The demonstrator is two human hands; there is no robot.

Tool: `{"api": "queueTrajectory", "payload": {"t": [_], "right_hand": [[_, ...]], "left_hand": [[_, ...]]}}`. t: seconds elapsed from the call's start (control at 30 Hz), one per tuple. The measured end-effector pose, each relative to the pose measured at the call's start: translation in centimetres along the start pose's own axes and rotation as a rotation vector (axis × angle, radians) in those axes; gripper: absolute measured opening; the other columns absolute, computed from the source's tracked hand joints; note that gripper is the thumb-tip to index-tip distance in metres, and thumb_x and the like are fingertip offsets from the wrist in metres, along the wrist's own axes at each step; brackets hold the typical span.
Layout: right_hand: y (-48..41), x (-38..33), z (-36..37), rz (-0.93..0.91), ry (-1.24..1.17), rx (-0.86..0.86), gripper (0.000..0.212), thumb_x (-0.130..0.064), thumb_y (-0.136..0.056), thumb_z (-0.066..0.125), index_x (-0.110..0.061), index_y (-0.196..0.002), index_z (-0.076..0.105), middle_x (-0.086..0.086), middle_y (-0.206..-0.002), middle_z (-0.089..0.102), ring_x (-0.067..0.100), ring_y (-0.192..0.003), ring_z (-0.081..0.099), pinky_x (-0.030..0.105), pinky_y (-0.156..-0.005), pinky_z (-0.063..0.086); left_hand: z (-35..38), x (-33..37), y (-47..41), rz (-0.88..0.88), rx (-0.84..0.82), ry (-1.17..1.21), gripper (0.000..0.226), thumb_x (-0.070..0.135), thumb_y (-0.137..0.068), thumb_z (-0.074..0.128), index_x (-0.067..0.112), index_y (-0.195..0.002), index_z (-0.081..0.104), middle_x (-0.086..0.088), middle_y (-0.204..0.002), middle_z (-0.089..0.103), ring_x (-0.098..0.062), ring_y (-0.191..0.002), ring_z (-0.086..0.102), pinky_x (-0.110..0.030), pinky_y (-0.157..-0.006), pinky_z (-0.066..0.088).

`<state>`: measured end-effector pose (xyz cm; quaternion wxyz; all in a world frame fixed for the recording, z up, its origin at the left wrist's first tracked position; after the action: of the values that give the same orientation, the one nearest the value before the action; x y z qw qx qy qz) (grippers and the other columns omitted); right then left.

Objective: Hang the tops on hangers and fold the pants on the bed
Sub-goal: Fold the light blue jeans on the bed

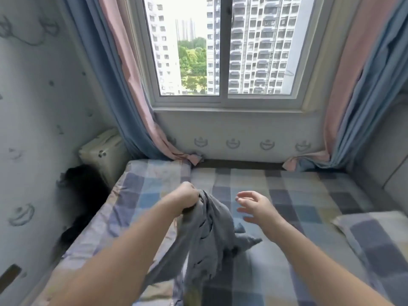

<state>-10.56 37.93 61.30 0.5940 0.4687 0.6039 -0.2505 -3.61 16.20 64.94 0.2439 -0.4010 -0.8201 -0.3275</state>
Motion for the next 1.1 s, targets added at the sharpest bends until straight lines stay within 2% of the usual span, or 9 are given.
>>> {"api": "queueTrajectory", "payload": {"t": [0.13, 0.27, 0.43, 0.53, 0.73, 0.83, 0.93, 1.03, 1.1], "right_hand": [[7.2, 5.3, 4.4, 0.05, -0.049, -0.215, 0.041, -0.05, -0.084, 0.07, -0.03, -0.119, 0.061, -0.012, -0.11, 0.073, 0.004, -0.099, 0.07, 0.024, -0.081, 0.055], [11.0, 7.9, 6.3, 0.031, 0.064, -0.263, 0.069, -0.071, -0.067, 0.073, -0.048, -0.125, 0.046, -0.02, -0.116, 0.067, 0.0, -0.106, 0.065, 0.025, -0.089, 0.052], [10.0, 11.9, 1.2, 0.063, 0.668, 0.123, 0.036, -0.049, -0.082, 0.056, -0.043, -0.118, 0.051, -0.018, -0.108, 0.067, 0.017, -0.106, 0.058, 0.04, -0.097, 0.037], [9.5, 15.5, -2.0, 0.19, 0.713, 0.163, 0.013, -0.034, -0.095, 0.052, -0.032, -0.087, 0.061, -0.006, -0.091, 0.067, 0.028, -0.102, 0.061, 0.038, -0.085, 0.037], [9.9, 14.1, -7.7, -0.003, 0.324, 0.399, 0.027, -0.004, -0.099, 0.045, -0.017, -0.077, 0.053, 0.004, -0.071, 0.056, 0.023, -0.07, 0.051, 0.033, -0.056, 0.034], [11.2, 8.7, -9.5, -0.251, 0.24, 0.479, 0.027, -0.002, -0.098, 0.047, -0.021, -0.083, 0.057, -0.009, -0.067, 0.056, 0.003, -0.063, 0.049, 0.016, -0.054, 0.037], [12.4, 2.9, -9.2, -0.477, 0.238, 0.367, 0.017, -0.01, -0.099, 0.052, -0.019, -0.091, 0.063, -0.009, -0.069, 0.06, 0.005, -0.065, 0.052, 0.022, -0.058, 0.042], [13.2, -1.1, -8.1, -0.583, 0.277, 0.282, 0.014, -0.013, -0.097, 0.058, -0.02, -0.09, 0.067, -0.009, -0.073, 0.063, 0.01, -0.07, 0.058, 0.023, -0.062, 0.047], [13.4, -2.8, -7.6, -0.607, 0.286, 0.247, 0.016, -0.008, -0.094, 0.064, -0.021, -0.087, 0.067, -0.012, -0.073, 0.064, 0.006, -0.069, 0.058, 0.018, -0.063, 0.046]], "left_hand": [[5.3, -3.9, 0.9, -0.263, -0.005, 0.649, 0.02, 0.004, -0.103, 0.037, 0.007, -0.093, 0.054, -0.01, -0.082, 0.053, -0.023, -0.074, 0.055, -0.026, -0.06, 0.048], [9.5, -4.5, 2.9, -0.406, -0.066, 1.144, 0.031, -0.005, -0.099, 0.031, 0.004, -0.078, 0.052, -0.01, -0.077, 0.051, -0.02, -0.066, 0.051, -0.022, -0.052, 0.05], [12.6, -3.1, 5.3, -0.409, -0.161, 1.461, 0.03, -0.011, -0.097, 0.026, -0.005, -0.105, 0.054, -0.015, -0.086, 0.056, -0.025, -0.075, 0.058, -0.028, -0.056, 0.058], [12.7, -2.6, 5.9, -0.376, -0.201, 1.497, 0.031, -0.012, -0.096, 0.029, -0.009, -0.117, 0.052, -0.018, -0.089, 0.059, -0.027, -0.079, 0.062, -0.03, -0.058, 0.06], [11.9, -5.3, 5.6, -0.338, -0.093, 1.356, 0.037, -0.007, -0.1, 0.037, -0.014, -0.135, 0.048, -0.024, -0.11, 0.064, -0.031, -0.093, 0.066, -0.034, -0.056, 0.061], [11.9, -7.4, 5.9, -0.308, -0.035, 1.022, 0.042, -0.006, -0.099, 0.046, 0.001, -0.141, 0.042, -0.019, -0.113, 0.059, -0.031, -0.088, 0.067, -0.045, -0.071, 0.059], [13.3, -7.5, 7.1, -0.17, -0.246, 0.537, 0.054, 0.009, -0.094, 0.066, 0.018, -0.143, 0.046, -0.01, -0.125, 0.058, -0.023, -0.098, 0.064, -0.042, -0.081, 0.055], [15.1, -5.1, 8.4, 0.121, -0.374, 0.089, 0.083, 0.041, -0.078, 0.082, 0.039, -0.149, 0.039, 0.002, -0.163, 0.021, -0.02, -0.14, 0.038, -0.034, -0.104, 0.041], [17.1, -2.2, 9.6, 0.323, -0.407, 0.057, 0.101, 0.059, -0.064, 0.084, 0.05, -0.15, 0.031, 0.017, -0.165, 0.003, -0.015, -0.152, 0.014, -0.041, -0.118, 0.027]]}}
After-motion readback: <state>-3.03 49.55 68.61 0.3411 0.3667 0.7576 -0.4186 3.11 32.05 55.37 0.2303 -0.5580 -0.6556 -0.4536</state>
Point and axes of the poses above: each hand's wrist, its own y-axis away from the middle knuckle, its own z-axis out of the palm, x = y × z, the point moved 7 cm from there along -y, towards the middle knuckle
